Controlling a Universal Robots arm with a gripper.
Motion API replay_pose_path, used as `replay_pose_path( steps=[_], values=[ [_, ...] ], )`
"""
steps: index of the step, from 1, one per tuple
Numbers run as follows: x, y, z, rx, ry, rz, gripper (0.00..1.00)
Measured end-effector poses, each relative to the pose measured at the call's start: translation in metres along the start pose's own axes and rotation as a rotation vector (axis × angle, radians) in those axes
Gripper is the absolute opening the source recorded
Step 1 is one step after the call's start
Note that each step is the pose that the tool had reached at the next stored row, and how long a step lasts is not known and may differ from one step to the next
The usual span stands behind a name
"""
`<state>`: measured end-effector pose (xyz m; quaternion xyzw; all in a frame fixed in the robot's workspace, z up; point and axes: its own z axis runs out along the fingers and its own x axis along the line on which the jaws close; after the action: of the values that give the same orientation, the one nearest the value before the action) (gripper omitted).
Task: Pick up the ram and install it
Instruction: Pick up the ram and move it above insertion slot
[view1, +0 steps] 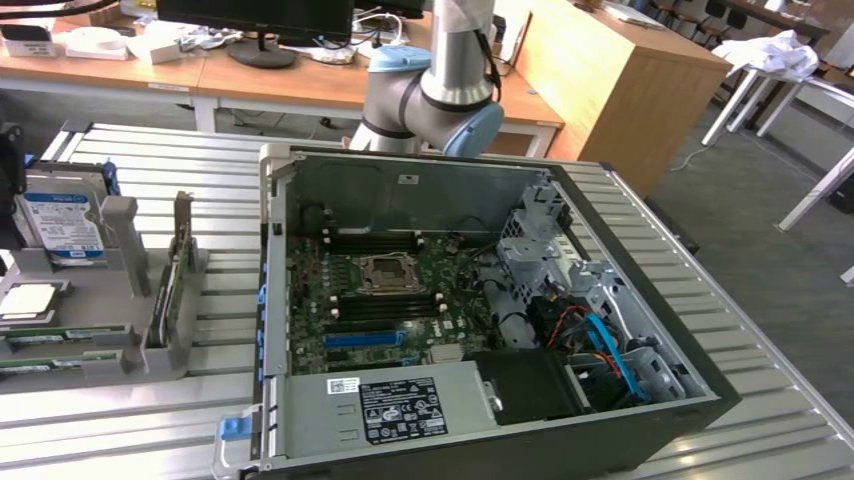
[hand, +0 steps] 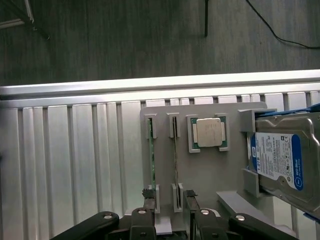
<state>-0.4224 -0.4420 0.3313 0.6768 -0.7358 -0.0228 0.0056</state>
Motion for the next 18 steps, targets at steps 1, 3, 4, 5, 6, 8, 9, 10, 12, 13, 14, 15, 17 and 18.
replay_pose_path(
  steps=[1, 3, 4, 5, 6, 8, 9, 10, 12, 13, 14, 15, 17, 18],
  values=[
    [0.0, -0.0001, 0.0017, 0.0, 0.0, 0.0, 0.36],
    [0.0, -0.0002, 0.0048, -0.0001, 0.0001, 0.0, 0.36],
    [0.0, -0.0003, 0.0063, -0.0001, 0.0, 0.0, 0.36],
    [0.0, -0.0003, 0.0079, 0.0, 0.0, 0.0, 0.36],
    [0.0, -0.0004, 0.0094, 0.0, 0.0, 0.0, 0.36],
    [0.0, -0.0005, 0.0126, -0.0001, 0.0, 0.0, 0.36],
    [0.0, -0.0006, 0.0142, 0.0, 0.0, 0.0, 0.36],
    [0.0, -0.0006, 0.0159, 0.0, 0.0, 0.0, 0.36],
    [0.0, -0.0008, 0.019, 0.0, 0.0, 0.0, 0.36],
    [0.0, -0.0008, 0.0206, -0.0001, 0.0, 0.0, 0.36],
    [0.0, -0.0009, 0.0221, 0.0, -0.0001, 0.0, 0.36],
    [0.001, -0.001, 0.0235, 0.0, 0.0, 0.0, 0.36],
    [0.001, -0.0011, 0.0264, -0.0001, 0.0, 0.0, 0.36],
    [0.001, -0.0012, 0.0293, 0.0, 0.0, 0.0, 0.36]
  ],
)
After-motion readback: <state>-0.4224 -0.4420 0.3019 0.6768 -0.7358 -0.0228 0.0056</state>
